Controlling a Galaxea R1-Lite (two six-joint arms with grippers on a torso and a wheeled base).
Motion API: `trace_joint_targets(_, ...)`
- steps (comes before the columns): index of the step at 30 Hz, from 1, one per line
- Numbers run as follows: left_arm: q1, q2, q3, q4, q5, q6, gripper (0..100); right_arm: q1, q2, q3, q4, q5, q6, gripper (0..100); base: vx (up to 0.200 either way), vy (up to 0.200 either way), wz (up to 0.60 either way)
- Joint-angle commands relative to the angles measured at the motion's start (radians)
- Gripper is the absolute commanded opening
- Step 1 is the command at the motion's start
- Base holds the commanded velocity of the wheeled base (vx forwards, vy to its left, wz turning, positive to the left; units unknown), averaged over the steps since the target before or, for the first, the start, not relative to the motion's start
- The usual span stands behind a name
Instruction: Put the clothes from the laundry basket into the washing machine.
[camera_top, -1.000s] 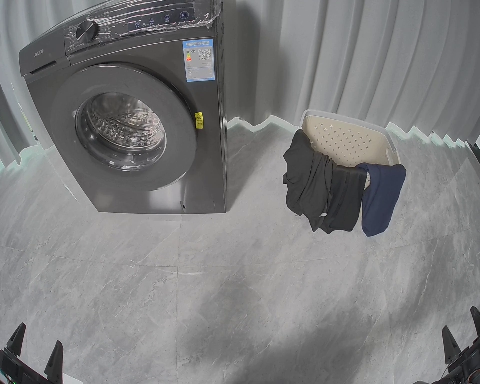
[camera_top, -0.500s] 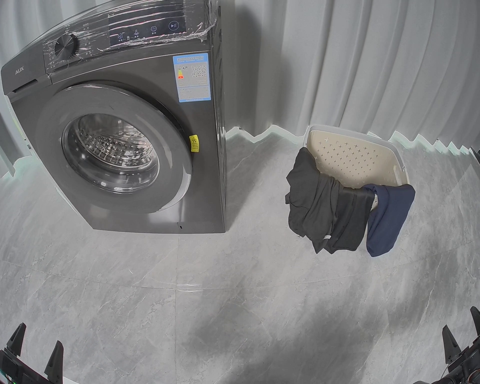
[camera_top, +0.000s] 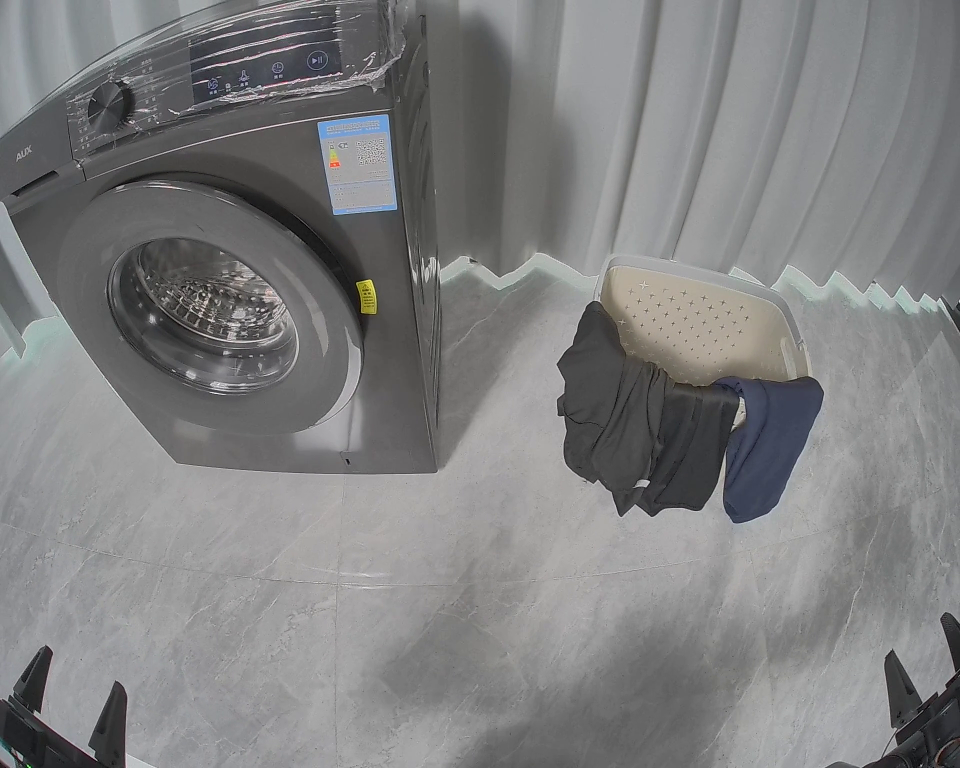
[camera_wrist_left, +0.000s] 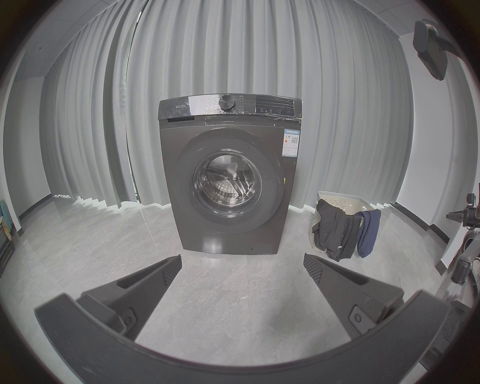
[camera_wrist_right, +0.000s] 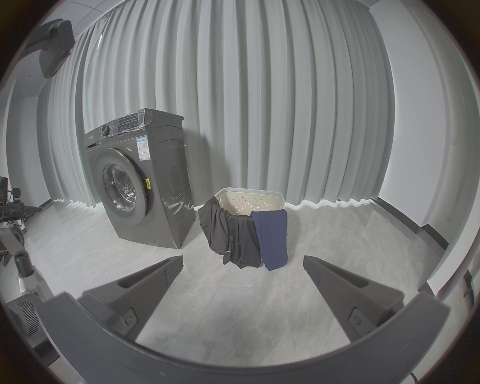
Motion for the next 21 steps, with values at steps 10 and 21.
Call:
trace_joint_targets(10,0.000,-0.017,0.015,0.000,0.001,0.000,100,0.000,-0.012,0.016,0.000,0.001,0.001,100,0.000,-0.200,0.00)
trace_joint_targets(21,0.000,-0.017,0.015,0.000,0.001,0.003,100,0.000,-0.012,0.016,0.000,0.001,0.000,100,0.000,-0.109,0.00)
